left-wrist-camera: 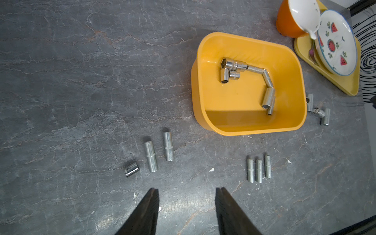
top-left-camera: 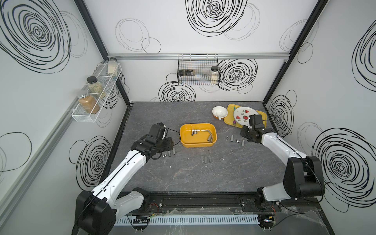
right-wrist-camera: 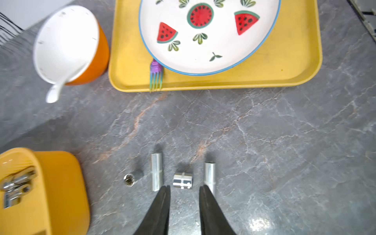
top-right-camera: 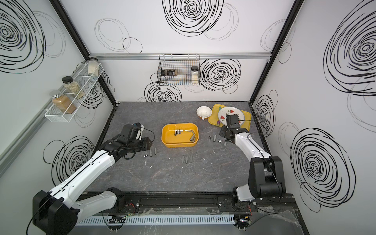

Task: Take out the socket from the storage box
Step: Place the socket head at the center of the board, then pick up the socket head from the storage box.

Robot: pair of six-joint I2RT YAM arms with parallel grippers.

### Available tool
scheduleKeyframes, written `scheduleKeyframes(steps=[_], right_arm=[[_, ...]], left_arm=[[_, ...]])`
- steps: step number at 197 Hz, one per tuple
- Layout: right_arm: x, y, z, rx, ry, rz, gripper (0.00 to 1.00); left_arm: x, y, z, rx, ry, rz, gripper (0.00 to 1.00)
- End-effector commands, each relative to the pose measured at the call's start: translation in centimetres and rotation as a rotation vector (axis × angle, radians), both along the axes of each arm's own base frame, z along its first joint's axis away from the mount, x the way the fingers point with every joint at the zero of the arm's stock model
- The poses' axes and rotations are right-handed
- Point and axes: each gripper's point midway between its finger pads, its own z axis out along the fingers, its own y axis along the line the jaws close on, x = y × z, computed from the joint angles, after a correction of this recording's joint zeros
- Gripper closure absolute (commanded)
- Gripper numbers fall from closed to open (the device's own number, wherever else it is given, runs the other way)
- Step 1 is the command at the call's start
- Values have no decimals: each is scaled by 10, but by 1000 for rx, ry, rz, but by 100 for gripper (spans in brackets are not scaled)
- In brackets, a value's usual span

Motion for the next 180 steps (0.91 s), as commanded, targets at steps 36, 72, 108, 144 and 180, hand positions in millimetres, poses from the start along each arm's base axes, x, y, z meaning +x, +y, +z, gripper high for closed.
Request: scheduleKeyframes(steps=[36,72,108,144,180], right_arm=[[-30,45,14,157,-140,127,69],[-38,75,18,200,-129,225,69],[-48,85,18,253,-138,259,68],[-47,87,15,260,-123,265,68],[-47,93,4,285,-87,279,68]], left_arm=[[35,-58,25,-33,-60,2,47],[72,-117,1,37,-8,-34,47],[115,-152,-44,107,63,-32,44],[144,-161,-80,118,113,-12,44],[157,-161,-100,125,136,-1,44]])
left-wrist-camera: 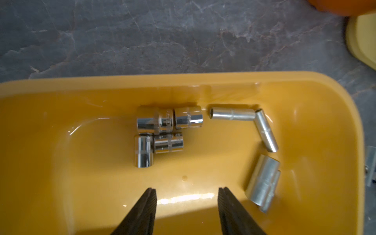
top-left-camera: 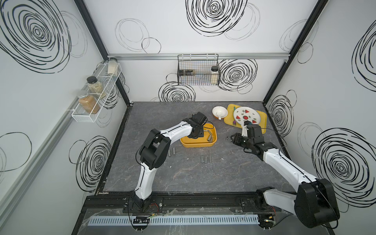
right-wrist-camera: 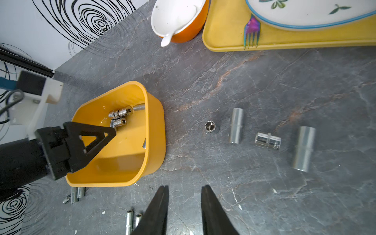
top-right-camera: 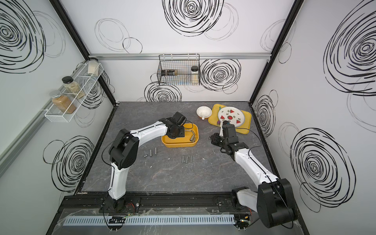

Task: Take out the socket from the storage box
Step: Pick up the socket head from the storage box.

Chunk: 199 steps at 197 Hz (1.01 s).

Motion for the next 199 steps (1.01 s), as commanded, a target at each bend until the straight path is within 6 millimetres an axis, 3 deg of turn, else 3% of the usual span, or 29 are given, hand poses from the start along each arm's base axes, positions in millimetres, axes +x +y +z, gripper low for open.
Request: scheduleKeyframes(steps=[1,43,199], right_arm=[[-1,8,-9,28,26,24,68],[-1,12,-19,33,62,38,68],[0,14,-23,29,76,48,68]], left_arm=[[15,0,6,-11,-23,25,44],[24,-1,1,7,-39,13,46],[26,1,-32,61,-3,19,48]])
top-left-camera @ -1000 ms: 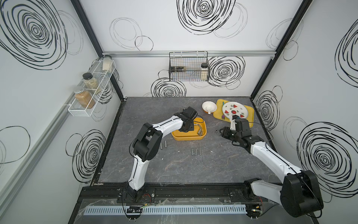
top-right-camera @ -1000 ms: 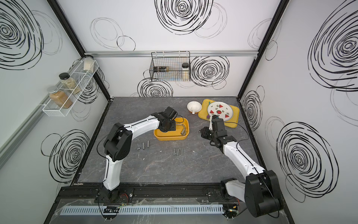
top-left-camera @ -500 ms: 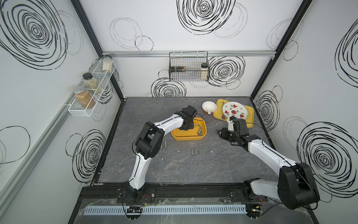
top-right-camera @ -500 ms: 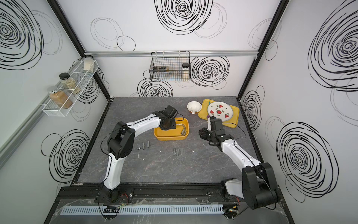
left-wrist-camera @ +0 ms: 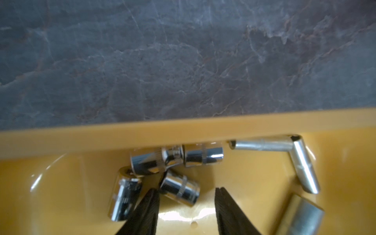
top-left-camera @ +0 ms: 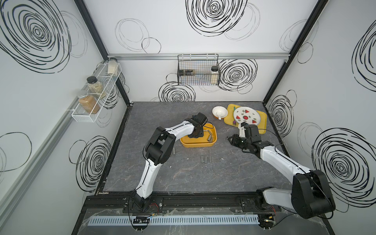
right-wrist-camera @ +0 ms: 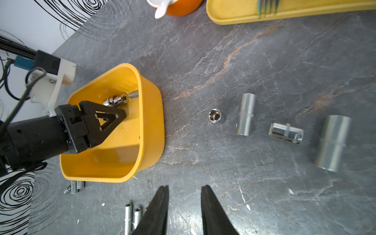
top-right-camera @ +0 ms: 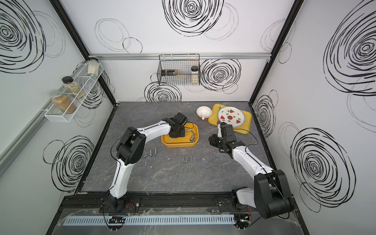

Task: Take out the socket from the storage box
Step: Pick up the socket head from the storage box.

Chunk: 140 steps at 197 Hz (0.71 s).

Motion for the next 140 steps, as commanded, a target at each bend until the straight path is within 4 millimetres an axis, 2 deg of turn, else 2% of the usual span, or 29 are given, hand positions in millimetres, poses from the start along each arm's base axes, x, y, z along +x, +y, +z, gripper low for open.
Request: scheduleKeyframes(steps=[1,59,114,140], right_arm=[[1,4,0,8,0,12,68],[1,6,-3,8,10,17,68],[1,7,-2,13,11,22,68],[1,6,-3,11,12,21,68]], left_arm=[[8,1,-4,28,-20,4,48],[9,3,-15,54,-16,9,51],[1,1,-20,57,-5,-3,68],[2,-1,-18,52,-7,-6,82]])
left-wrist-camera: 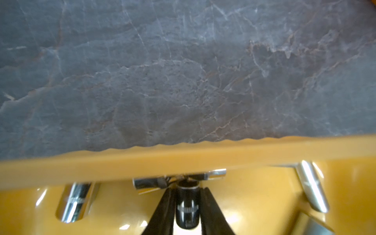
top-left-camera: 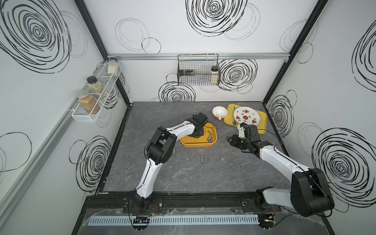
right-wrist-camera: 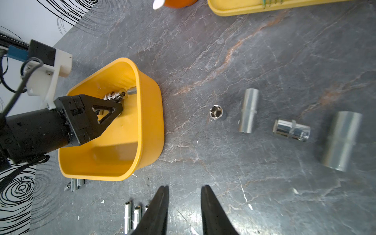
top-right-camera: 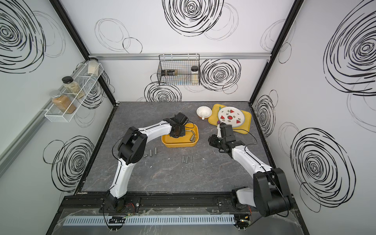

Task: Take out the socket from the storage box
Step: Pick up the socket head from the storage box.

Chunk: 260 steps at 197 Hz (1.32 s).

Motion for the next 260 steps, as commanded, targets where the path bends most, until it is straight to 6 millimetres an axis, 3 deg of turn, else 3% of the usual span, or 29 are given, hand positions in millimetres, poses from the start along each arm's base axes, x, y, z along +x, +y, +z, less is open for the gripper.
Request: scheduleKeyframes(steps=[1,26,86,113,145,204,260], right_arm=[[2,4,2,5,-6,10,68],[2,5,1,8,-3,11,68],[1,5,3,12,-9,13,68],[0,5,4,16,-11,14,68],[0,9,7,28,-17,24,68],[-2,13,8,39,-17,37,68],[-2,14,7,36,-12,40,68]], left_arm=[[-4,0,-14,18,22,-8,82],[-1,-3,2,2,-9,-11,88],[-8,-6,72,-45,-128,-9,90],[-25,17,94,-36,-159,31,90],[-55,66,105,-27,-174,118,90],[-124,173,79,-14,-122,336,90],[-166,226,42,13,-50,503,90]])
